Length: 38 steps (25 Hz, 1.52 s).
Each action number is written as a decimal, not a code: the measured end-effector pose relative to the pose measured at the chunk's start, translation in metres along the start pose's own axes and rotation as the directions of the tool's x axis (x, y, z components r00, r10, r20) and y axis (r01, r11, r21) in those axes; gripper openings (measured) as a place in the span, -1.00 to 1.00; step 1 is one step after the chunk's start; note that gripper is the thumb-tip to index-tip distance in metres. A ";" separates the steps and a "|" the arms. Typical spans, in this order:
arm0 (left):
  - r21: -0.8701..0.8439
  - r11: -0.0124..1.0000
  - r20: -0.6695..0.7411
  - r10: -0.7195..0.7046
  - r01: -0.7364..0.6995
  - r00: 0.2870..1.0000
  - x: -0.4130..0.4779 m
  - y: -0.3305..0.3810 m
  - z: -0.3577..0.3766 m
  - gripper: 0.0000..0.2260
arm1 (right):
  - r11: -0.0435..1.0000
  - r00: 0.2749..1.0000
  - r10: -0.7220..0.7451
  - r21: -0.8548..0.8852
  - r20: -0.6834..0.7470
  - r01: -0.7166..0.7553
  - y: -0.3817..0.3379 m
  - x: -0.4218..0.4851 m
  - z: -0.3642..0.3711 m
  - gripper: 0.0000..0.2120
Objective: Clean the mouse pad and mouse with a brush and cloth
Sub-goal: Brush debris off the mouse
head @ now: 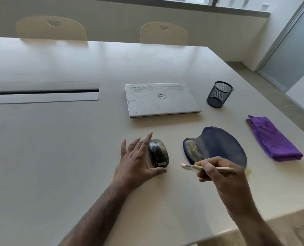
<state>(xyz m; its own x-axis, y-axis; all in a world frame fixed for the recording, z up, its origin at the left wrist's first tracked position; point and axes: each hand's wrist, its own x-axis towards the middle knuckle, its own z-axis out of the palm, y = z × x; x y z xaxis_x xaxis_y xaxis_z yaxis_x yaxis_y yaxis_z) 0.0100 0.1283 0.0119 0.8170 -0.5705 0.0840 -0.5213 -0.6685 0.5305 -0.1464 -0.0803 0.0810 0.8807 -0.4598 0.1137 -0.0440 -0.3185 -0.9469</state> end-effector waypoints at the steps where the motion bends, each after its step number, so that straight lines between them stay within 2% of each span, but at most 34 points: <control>1: -0.003 1.000 0.000 0.000 0.000 1.000 0.000 0.000 0.000 0.09 | 1.000 1.000 -0.001 -0.002 0.020 0.001 0.001 0.003 0.002 -0.85; 5: -0.019 1.000 0.033 -0.023 0.023 0.999 0.003 0.001 0.001 0.13 | 1.000 0.994 -0.011 -0.015 0.106 0.012 0.011 0.016 0.004 -0.89; 11: 0.001 1.000 0.022 0.004 -0.004 1.000 0.013 0.003 0.006 0.17 | 0.991 0.986 -0.134 0.039 0.097 0.131 0.025 0.046 0.007 -0.82; 15: -0.033 0.999 0.015 0.004 -0.003 1.000 0.010 0.004 0.004 0.21 | 0.990 0.982 -0.140 0.004 0.128 0.141 0.016 0.082 0.015 -0.90; 18: -0.040 0.999 0.007 -0.004 0.005 1.000 0.012 0.005 0.004 0.21 | 0.994 0.972 -0.104 -0.011 0.211 0.109 0.010 0.118 0.023 -0.92; 21: -0.043 0.999 0.015 -0.008 0.008 1.000 0.013 0.007 0.002 0.22 | 0.991 0.946 -0.129 0.014 0.297 0.131 0.007 0.140 0.038 -0.85; 26: -0.036 0.999 0.033 -0.008 0.009 0.999 0.013 0.007 0.001 0.22 | 0.980 0.856 -0.070 -0.126 0.513 0.155 0.007 0.156 0.037 -0.88; 30: -0.034 0.999 0.054 -0.028 0.030 0.998 0.014 0.008 0.000 0.23 | 0.985 0.874 -0.104 -0.072 0.475 0.156 -0.003 0.168 0.038 -0.88; 33: -0.032 0.999 0.056 -0.021 0.022 0.998 0.014 0.007 0.000 0.22 | 0.978 0.837 -0.067 -0.131 0.543 0.164 -0.002 0.167 0.047 -0.85; 35: -0.034 0.999 0.049 -0.018 0.020 0.999 0.013 0.007 0.000 0.22 | 0.968 0.854 -0.054 -0.184 0.518 0.172 -0.002 0.167 0.048 -0.83; 38: -0.028 0.999 0.053 -0.020 0.021 0.998 0.013 0.007 0.000 0.22 | 0.977 0.876 -0.055 -0.154 0.479 0.146 -0.005 0.162 0.049 -0.83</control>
<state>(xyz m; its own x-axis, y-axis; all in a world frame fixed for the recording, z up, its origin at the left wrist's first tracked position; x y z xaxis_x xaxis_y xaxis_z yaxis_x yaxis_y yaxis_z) 0.0171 0.1160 0.0166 0.8129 -0.5817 0.0284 -0.4965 -0.6667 0.5559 0.0194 -0.1123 0.0897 0.9999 0.0114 0.0080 0.0126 -0.5059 -0.8625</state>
